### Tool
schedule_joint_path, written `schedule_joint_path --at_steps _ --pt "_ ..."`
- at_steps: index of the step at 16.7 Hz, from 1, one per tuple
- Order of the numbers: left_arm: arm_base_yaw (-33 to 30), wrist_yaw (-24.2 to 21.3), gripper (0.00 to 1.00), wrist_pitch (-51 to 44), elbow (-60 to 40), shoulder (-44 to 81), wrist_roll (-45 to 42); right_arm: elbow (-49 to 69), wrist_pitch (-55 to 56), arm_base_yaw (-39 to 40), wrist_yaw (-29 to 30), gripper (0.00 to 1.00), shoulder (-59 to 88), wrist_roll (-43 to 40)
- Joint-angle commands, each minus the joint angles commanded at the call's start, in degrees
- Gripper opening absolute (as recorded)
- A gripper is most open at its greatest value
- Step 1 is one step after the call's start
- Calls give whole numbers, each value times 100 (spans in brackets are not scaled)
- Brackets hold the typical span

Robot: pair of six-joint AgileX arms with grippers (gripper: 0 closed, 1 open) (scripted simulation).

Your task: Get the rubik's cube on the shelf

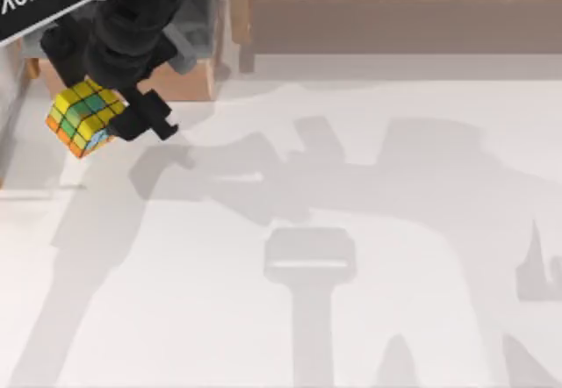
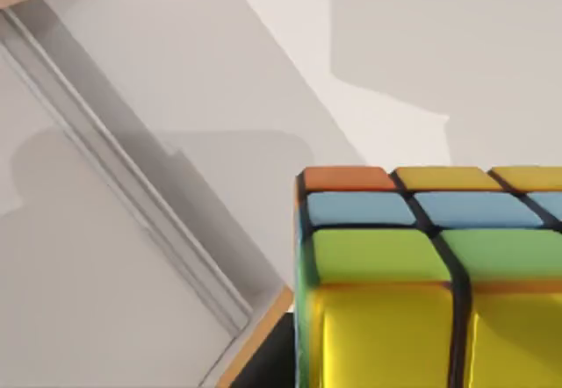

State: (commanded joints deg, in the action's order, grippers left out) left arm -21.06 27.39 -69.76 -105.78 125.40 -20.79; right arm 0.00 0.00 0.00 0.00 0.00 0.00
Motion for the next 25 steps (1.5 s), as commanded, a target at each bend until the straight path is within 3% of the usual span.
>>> schedule_joint_path --at_steps 4,16,20,25 --pt "-814 459 0 1191 496 242 126 0 0 0 0 100 0 0" --pt "-2693 777 0 5075 1205 -583 925 0 0 0 0 100 0 0" --pt "-3021 1059 0 7039 1473 -418 1060 0 0 0 0 100 0 0" --pt "-3089 1379 0 10157 1719 -123 1267 0 0 0 0 100 0 0"
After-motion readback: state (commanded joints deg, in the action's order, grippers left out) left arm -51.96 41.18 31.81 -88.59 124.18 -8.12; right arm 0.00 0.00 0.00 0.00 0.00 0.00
